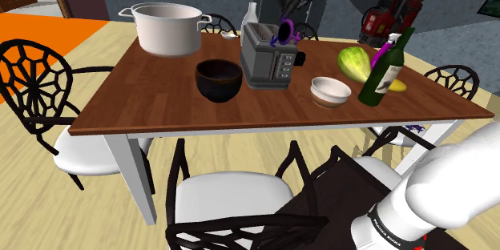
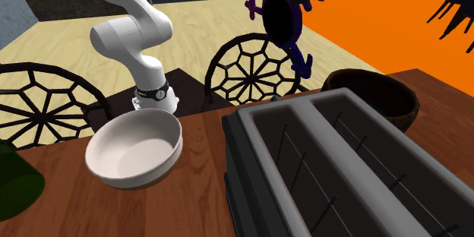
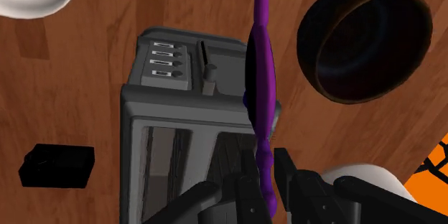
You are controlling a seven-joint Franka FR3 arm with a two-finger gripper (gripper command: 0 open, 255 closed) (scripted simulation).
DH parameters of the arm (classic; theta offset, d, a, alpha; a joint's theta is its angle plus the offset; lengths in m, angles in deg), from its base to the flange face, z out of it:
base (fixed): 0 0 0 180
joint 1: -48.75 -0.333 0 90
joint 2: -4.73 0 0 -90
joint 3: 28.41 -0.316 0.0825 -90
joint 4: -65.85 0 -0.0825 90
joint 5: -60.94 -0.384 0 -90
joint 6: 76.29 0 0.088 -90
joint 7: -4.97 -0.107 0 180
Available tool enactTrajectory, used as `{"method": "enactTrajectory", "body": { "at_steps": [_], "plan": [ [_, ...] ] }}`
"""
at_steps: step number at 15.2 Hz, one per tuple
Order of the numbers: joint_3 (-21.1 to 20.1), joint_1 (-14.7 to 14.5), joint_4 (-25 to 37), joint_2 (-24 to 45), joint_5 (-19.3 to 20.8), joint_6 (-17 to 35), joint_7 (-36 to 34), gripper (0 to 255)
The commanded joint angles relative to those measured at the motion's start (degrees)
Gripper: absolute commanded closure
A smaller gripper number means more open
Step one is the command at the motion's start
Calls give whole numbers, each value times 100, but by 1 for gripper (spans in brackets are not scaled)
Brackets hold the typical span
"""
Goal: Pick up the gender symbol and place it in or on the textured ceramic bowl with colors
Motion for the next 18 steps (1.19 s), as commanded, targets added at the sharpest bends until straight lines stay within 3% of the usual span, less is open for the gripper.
{"method": "enactTrajectory", "body": {
  "at_steps": [1, 10, 13, 15, 18],
  "plan": [
    [-166, -82, 365, 246, 78, -111, -277, 255],
    [-787, -578, 2517, 1716, 641, -818, -1408, 255],
    [-931, -851, 3611, 2422, 916, -1240, -1740, 255],
    [-1001, -1131, 4738, 3117, 1157, -1702, -1945, 255],
    [-985, -1074, 4075, 2849, 1095, -1304, -1965, 255]
  ]
}}
